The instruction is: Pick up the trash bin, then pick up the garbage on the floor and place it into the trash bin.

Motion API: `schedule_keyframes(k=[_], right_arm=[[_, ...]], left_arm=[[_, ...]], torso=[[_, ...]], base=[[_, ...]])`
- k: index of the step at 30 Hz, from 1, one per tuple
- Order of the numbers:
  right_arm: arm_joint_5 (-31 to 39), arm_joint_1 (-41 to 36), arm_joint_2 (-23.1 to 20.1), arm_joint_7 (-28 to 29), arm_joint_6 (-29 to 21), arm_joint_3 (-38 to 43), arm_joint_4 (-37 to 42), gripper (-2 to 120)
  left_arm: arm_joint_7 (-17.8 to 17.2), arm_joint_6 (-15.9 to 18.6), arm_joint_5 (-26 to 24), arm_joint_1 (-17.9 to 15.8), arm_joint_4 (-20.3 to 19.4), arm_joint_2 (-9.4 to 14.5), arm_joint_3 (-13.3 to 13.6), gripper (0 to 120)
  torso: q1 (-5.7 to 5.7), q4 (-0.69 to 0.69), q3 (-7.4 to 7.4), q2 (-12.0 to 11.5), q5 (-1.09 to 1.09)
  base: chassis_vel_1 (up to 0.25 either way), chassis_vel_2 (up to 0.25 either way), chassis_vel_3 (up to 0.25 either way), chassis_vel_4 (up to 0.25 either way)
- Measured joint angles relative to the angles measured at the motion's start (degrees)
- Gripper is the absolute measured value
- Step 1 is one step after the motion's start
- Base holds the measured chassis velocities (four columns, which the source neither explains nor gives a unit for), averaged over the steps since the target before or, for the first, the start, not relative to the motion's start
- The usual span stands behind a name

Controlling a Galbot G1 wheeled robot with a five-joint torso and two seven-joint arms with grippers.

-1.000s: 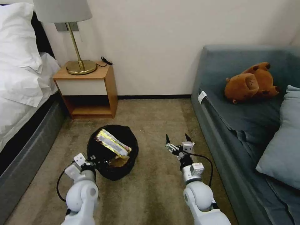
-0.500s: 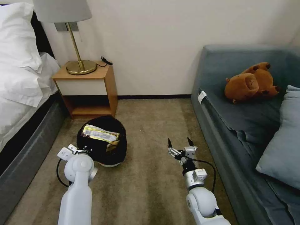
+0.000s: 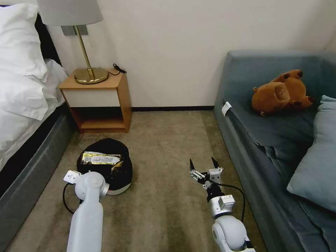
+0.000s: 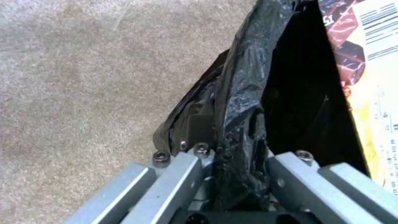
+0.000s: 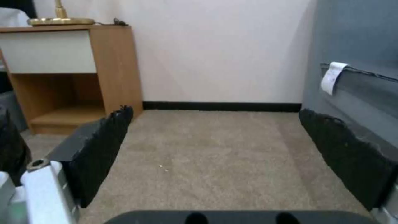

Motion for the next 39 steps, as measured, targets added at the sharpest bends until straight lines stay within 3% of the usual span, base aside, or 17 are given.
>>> schedule_keyframes(k=[5, 8, 14, 17, 18, 25, 26, 27, 29, 30, 31, 33, 35, 36, 37, 38, 39], right_arm=[[-0.19, -0.17, 0.07, -0.34, 0.36, -0.06, -0.07, 100], [-0.21, -0.23, 0.05, -0.73, 0.51, 0.14, -0.04, 100], [-0.16, -0.24, 0.06, -1.02, 0.55, 0.38, 0.03, 100], [-0.16, 0.12, -0.01, -1.15, 0.55, 0.48, 0.35, 100], [-0.16, 0.12, -0.01, -1.15, 0.55, 0.48, 0.35, 100], [-0.24, 0.65, -0.13, -1.19, 0.4, 0.45, 0.72, 100], [-0.34, 0.64, -0.1, -1.2, 0.38, 0.31, 0.72, 100], [-0.34, 0.64, -0.1, -1.2, 0.38, 0.31, 0.72, 100], [-0.73, 0.5, 0.0, -1.2, 0.41, -0.19, 0.39, 100], [-0.73, 0.5, 0.0, -1.2, 0.41, -0.19, 0.39, 100], [-0.84, 0.44, 0.07, -1.2, 0.42, -0.35, 0.23, 100], [-0.86, 0.44, 0.08, -1.2, 0.42, -0.38, 0.19, 100], [-0.94, 0.44, 0.18, -1.13, 0.46, -0.42, 0.05, 100], [-0.94, 0.44, 0.18, -1.13, 0.46, -0.42, 0.05, 100], [-0.95, 0.47, 0.19, -1.08, 0.48, -0.34, 0.05, 100], [-0.95, 0.47, 0.19, -1.08, 0.48, -0.34, 0.05, 100], [-0.95, 0.48, 0.22, -1.03, 0.54, -0.28, -0.01, 100]], left_arm=[[0.24, -0.02, -0.2, 0.57, -0.42, -0.12, 0.08, 1], [1.0, 0.06, -0.34, 1.23, -0.93, -0.13, 0.2, 15], [1.01, 0.16, -0.49, 1.44, -1.49, -0.21, 0.25, 30], [0.81, 0.02, -0.52, 1.47, -2.64, -0.16, 0.23, 48], [0.81, 0.02, -0.52, 1.47, -2.64, -0.16, 0.23, 48], [3.16, -0.06, 2.24, 2.67, -7.04, -0.21, 0.49, 70], [5.82, -0.97, 5.17, 3.42, -8.47, -0.33, 0.72, 80], [5.82, -0.97, 5.17, 3.42, -8.47, -0.33, 0.72, 80], [11.51, -2.52, 11.66, 5.07, -10.61, -0.6, 0.91, 89], [11.51, -2.52, 11.66, 5.07, -10.61, -0.6, 0.91, 89], [15.22, -2.64, 14.16, 6.3, -11.93, -0.64, 1.02, 94], [15.93, -2.66, 14.69, 6.54, -12.13, -0.64, 1.03, 94], [30.97, -3.31, 26.29, 10.63, -14.36, -0.7, 0.62, 96], [30.97, -3.31, 26.29, 10.63, -14.36, -0.7, 0.62, 96], [41.76, -4.78, 34.28, 13.51, -15.15, -0.66, -0.1, 94], [41.76, -4.78, 34.28, 13.51, -15.15, -0.66, -0.1, 94], [47.83, -6.52, 37.94, 14.53, -15.13, -0.51, -0.42, 93]], torso=[[0.0, 0.0, 0.0, 0.0, 0.0], [0.0, 0.0, 0.0, 0.0, -0.01], [0.0, 0.0, 0.01, 0.0, -0.05], [0.0, -0.01, 0.01, 0.0, -0.03], [0.0, -0.01, 0.01, 0.0, -0.03], [0.0, 0.0, 0.01, 0.0, -0.02], [0.0, 0.0, 0.01, 0.0, -0.01], [0.0, 0.0, 0.01, 0.0, -0.01], [0.0, -0.01, 0.01, 0.0, -0.01], [0.0, -0.01, 0.01, 0.0, -0.01], [0.0, 0.0, 0.01, 0.0, -0.01], [0.0, -0.01, 0.01, 0.0, -0.01], [0.0, -0.01, 0.01, 0.0, -0.01], [0.0, -0.01, 0.01, 0.0, -0.01], [0.0, 0.01, 0.01, 0.0, -0.02], [0.0, 0.01, 0.01, 0.0, -0.02], [0.0, 0.01, 0.01, 0.0, -0.02]], base=[[0.0, 0.0, 0.0, 0.0], [0.0, 0.0, 0.0, 0.0], [0.0, 0.0, 0.0, 0.0], [0.0, 0.0, 0.0, 0.0], [0.0, 0.0, 0.0, 0.0], [0.0, 0.0, 0.0, 0.0], [0.0, 0.0, 0.0, 0.0], [0.0, 0.0, 0.0, 0.0], [0.0, 0.0, 0.0, 0.0], [0.0, 0.0, 0.0, 0.0], [0.0, 0.0, 0.0, 0.0], [0.0, 0.0, 0.0, 0.0], [0.0, 0.0, 0.0, 0.0], [0.0, 0.0, 0.0, 0.0], [0.0, 0.0, 0.0, 0.0], [0.0, 0.0, 0.0, 0.0], [0.0, 0.0, 0.0, 0.0]])
